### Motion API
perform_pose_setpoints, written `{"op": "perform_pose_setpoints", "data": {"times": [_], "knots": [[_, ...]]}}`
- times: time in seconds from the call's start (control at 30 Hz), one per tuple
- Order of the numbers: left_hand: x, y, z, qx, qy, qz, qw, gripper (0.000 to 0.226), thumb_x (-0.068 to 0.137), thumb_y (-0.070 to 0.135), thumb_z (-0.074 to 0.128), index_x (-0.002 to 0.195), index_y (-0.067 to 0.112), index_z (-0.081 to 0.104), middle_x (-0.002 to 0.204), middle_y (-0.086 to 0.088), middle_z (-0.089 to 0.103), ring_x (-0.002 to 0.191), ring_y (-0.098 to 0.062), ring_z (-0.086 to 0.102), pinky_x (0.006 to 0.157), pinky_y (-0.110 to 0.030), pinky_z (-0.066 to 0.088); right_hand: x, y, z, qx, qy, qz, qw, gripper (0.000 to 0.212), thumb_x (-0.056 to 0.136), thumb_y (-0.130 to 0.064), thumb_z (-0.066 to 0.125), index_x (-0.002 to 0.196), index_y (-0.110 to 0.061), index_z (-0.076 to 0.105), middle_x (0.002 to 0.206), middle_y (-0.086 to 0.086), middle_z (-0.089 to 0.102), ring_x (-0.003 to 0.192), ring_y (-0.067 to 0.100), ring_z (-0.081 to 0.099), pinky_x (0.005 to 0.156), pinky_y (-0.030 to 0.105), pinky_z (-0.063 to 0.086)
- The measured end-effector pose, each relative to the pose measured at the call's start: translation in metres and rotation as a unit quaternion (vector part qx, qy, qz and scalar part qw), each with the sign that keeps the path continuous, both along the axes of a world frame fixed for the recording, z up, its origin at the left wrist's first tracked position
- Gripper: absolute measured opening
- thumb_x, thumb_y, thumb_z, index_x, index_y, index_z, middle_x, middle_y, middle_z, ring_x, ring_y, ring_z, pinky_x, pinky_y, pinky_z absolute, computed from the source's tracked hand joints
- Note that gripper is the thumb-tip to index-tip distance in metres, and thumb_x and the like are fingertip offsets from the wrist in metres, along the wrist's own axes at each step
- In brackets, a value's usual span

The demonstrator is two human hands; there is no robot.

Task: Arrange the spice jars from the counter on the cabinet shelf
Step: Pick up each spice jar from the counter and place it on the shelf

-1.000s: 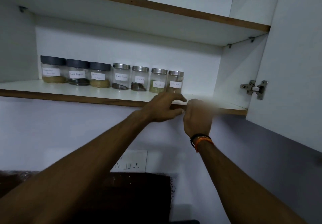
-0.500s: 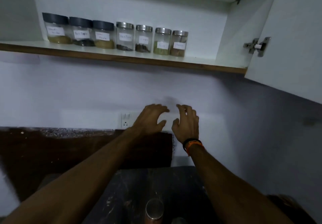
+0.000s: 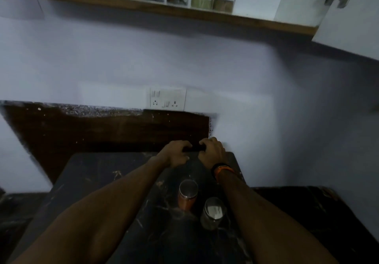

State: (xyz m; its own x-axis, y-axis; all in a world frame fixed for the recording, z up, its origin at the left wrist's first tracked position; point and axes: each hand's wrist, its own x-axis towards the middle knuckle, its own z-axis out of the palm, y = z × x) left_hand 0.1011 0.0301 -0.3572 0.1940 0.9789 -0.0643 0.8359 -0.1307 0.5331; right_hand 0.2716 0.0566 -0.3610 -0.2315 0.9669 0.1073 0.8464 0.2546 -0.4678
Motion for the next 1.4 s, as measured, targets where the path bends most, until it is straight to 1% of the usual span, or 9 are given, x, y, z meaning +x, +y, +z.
{"op": "perform_pose_setpoints", "data": {"times": [0.13,0.43,0.67,0.83,0.97,1.13,1.2,1.3,1.4], "knots": [[0.0,-0.011,-0.023,-0.046,-0.005,-0.003,0.999,0.044,0.089,0.02,0.067,0.131,0.019,0.054,0.126,-0.003,0.058,0.117,-0.02,0.056,0.098,-0.036,0.045,0.0,-0.007,-0.024,-0.054,-0.032,0.018,0.998,0.027,0.084,-0.017,0.058,0.111,-0.016,0.063,0.116,0.012,0.056,0.108,0.032,0.054,0.096,0.042,0.046],[0.006,-0.025,-0.058,-0.105,-0.014,-0.004,0.994,0.031,0.093,0.02,0.063,0.124,0.018,0.057,0.118,-0.003,0.063,0.107,-0.017,0.061,0.099,-0.043,0.051,-0.013,-0.023,-0.071,-0.142,-0.055,0.025,0.988,0.023,0.087,-0.024,0.06,0.11,-0.021,0.063,0.115,0.007,0.06,0.102,0.024,0.058,0.093,0.043,0.051],[0.003,-0.039,-0.09,-0.147,-0.033,0.012,0.988,0.044,0.091,0.012,0.064,0.134,0.015,0.052,0.13,-0.007,0.059,0.116,-0.019,0.058,0.094,-0.031,0.048,-0.019,-0.031,-0.105,-0.226,-0.062,-0.024,0.972,0.065,0.084,-0.037,0.068,0.142,-0.023,0.042,0.143,0.012,0.038,0.13,0.033,0.04,0.106,0.05,0.041],[-0.006,-0.05,-0.114,-0.166,-0.038,0.029,0.985,0.04,0.092,0.017,0.065,0.131,0.018,0.055,0.127,-0.005,0.061,0.116,-0.021,0.059,0.102,-0.04,0.048,-0.029,-0.043,-0.132,-0.237,-0.091,-0.048,0.966,0.097,0.075,-0.056,0.072,0.151,-0.021,0.023,0.147,0.016,0.033,0.133,0.038,0.035,0.107,0.052,0.037],[-0.013,-0.055,-0.123,-0.175,-0.1,0.076,0.976,0.035,0.092,0.014,0.065,0.126,0.02,0.058,0.122,0.0,0.06,0.109,-0.013,0.059,0.094,-0.031,0.05,-0.034,-0.051,-0.15,-0.22,-0.099,-0.058,0.969,0.103,0.072,-0.055,0.075,0.153,-0.021,0.018,0.147,0.019,0.032,0.133,0.04,0.035,0.105,0.053,0.039],[-0.018,-0.061,-0.131,-0.18,-0.167,0.146,0.958,0.029,0.092,0.012,0.064,0.119,0.021,0.059,0.094,0.01,0.057,0.088,-0.008,0.058,0.066,-0.015,0.041,-0.035,-0.046,-0.158,-0.2,-0.087,-0.062,0.974,0.095,0.073,-0.051,0.077,0.148,-0.025,0.026,0.141,0.018,0.04,0.127,0.039,0.042,0.099,0.052,0.045],[-0.019,-0.065,-0.136,-0.19,-0.197,0.168,0.947,0.036,0.093,0.009,0.063,0.127,0.016,0.058,0.101,0.004,0.061,0.095,-0.012,0.061,0.072,-0.019,0.048,-0.034,-0.043,-0.157,-0.191,-0.085,-0.048,0.977,0.086,0.072,-0.053,0.075,0.144,-0.027,0.033,0.138,0.015,0.045,0.124,0.037,0.046,0.097,0.05,0.046],[-0.023,-0.073,-0.147,-0.208,-0.284,0.214,0.911,0.035,0.095,0.005,0.058,0.13,0.011,0.058,0.119,-0.01,0.065,0.109,-0.024,0.064,0.096,-0.042,0.054,-0.032,-0.04,-0.151,-0.183,-0.047,-0.035,0.981,0.076,0.074,-0.055,0.07,0.139,-0.032,0.039,0.133,0.011,0.05,0.121,0.033,0.049,0.098,0.048,0.046],[-0.027,-0.079,-0.156,-0.211,-0.382,0.274,0.857,0.023,0.101,0.018,0.052,0.121,0.012,0.062,0.121,-0.012,0.066,0.104,-0.021,0.067,0.085,-0.038,0.058,-0.033,-0.031,-0.141,-0.193,0.017,0.015,0.981,0.073,0.079,-0.05,0.07,0.143,-0.033,0.039,0.137,0.006,0.05,0.126,0.028,0.048,0.105,0.044,0.04]]}}
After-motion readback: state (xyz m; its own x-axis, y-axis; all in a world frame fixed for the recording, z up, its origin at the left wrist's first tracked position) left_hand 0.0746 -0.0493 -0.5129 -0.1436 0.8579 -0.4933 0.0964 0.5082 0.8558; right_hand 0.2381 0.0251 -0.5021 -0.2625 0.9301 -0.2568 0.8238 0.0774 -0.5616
